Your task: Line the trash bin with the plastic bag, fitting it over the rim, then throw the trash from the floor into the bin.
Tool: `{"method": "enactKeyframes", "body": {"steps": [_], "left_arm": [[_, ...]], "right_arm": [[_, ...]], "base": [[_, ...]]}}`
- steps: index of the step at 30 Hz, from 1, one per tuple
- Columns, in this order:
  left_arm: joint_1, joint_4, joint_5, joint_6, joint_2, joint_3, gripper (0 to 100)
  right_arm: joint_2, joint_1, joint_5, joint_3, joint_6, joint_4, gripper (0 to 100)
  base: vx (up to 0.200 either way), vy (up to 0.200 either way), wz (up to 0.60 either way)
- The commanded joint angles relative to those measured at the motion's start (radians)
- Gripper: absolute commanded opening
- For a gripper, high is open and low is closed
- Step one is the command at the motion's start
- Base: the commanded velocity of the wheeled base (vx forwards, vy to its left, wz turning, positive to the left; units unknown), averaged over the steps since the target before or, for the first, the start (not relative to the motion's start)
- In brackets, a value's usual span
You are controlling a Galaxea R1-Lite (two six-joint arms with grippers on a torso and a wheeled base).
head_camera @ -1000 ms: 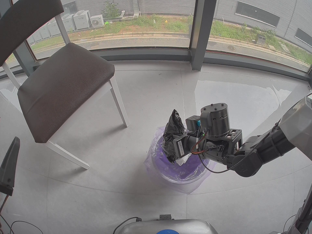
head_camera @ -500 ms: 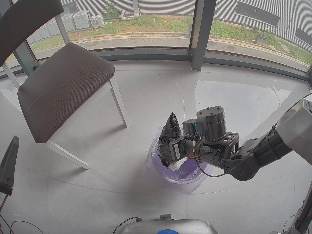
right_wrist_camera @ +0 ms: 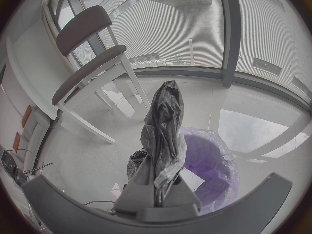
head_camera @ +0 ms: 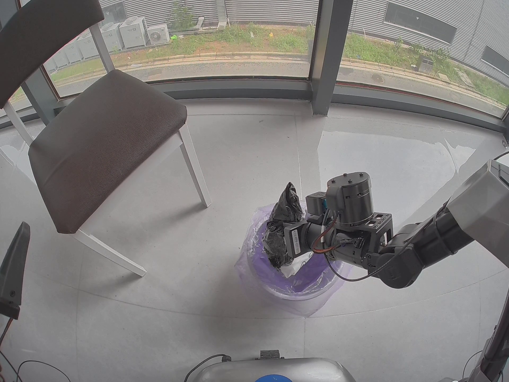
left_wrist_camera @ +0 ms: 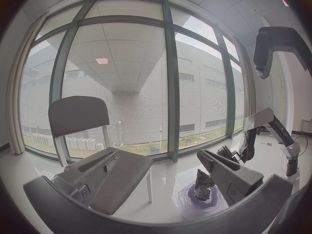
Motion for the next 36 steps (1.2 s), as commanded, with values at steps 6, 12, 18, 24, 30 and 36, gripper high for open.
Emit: {"method": "enactKeyframes", "body": {"steps": [6,12,18,24,30,36], "left_arm": [[0.000,0.000,0.000,0.000,0.000,0.000,100],[0.000,-0.002,0.000,0.000,0.000,0.000,100],[0.000,-0.002,0.000,0.000,0.000,-0.001,100],[0.000,-0.002,0.000,0.000,0.000,-0.001,100],[0.000,-0.002,0.000,0.000,0.000,-0.001,100],[0.000,0.000,0.000,0.000,0.000,-0.003,100]], "right_arm": [[0.021,-0.035,0.005,-0.015,-0.002,-0.004,0],[0.028,-0.041,0.017,-0.021,-0.001,-0.003,0],[0.028,-0.041,0.022,-0.022,0.001,0.000,100],[0.028,-0.041,0.021,-0.022,-0.001,-0.004,100],[0.028,-0.044,0.016,-0.021,-0.001,-0.004,100],[0.021,-0.065,0.001,-0.012,-0.047,0.010,100]], "base": [[0.000,0.000,0.00],[0.000,0.000,0.00],[0.000,0.000,0.00],[0.000,0.000,0.00],[0.000,0.000,0.00],[0.000,0.000,0.00]]}}
